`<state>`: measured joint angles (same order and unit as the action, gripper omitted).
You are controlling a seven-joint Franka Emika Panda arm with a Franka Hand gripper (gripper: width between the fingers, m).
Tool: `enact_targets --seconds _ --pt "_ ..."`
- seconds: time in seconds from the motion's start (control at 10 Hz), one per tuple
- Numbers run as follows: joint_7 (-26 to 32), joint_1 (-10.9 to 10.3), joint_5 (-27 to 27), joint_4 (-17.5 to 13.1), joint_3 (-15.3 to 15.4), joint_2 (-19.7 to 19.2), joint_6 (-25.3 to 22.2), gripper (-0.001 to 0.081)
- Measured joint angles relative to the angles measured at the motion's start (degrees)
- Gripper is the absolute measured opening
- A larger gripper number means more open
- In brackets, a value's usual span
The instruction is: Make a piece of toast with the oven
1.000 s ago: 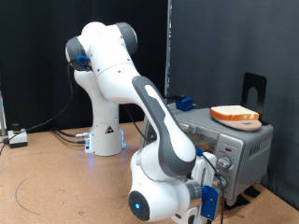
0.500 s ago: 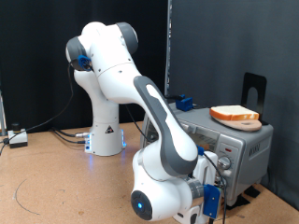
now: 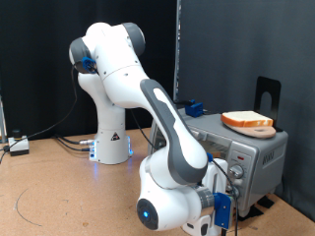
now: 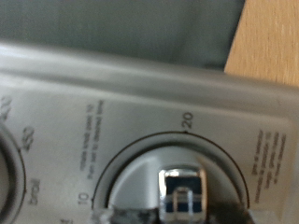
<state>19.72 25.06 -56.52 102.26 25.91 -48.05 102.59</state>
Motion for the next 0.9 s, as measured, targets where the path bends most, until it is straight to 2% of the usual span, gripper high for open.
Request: enact_targets --seconds 0.3,0.4,0.5,0.9 --pt "18.4 2.8 -9.5 6.6 1.8 2.1 5.2 0.0095" --pt "22.0 3.5 -11.9 7.9 2.2 2.3 5.8 0.0095" --pt "23.6 3.7 -13.2 8.5 2.3 2.4 6.0 0.0095" --pt "23.4 3.7 -13.5 8.8 2.2 2.6 6.3 0.0095"
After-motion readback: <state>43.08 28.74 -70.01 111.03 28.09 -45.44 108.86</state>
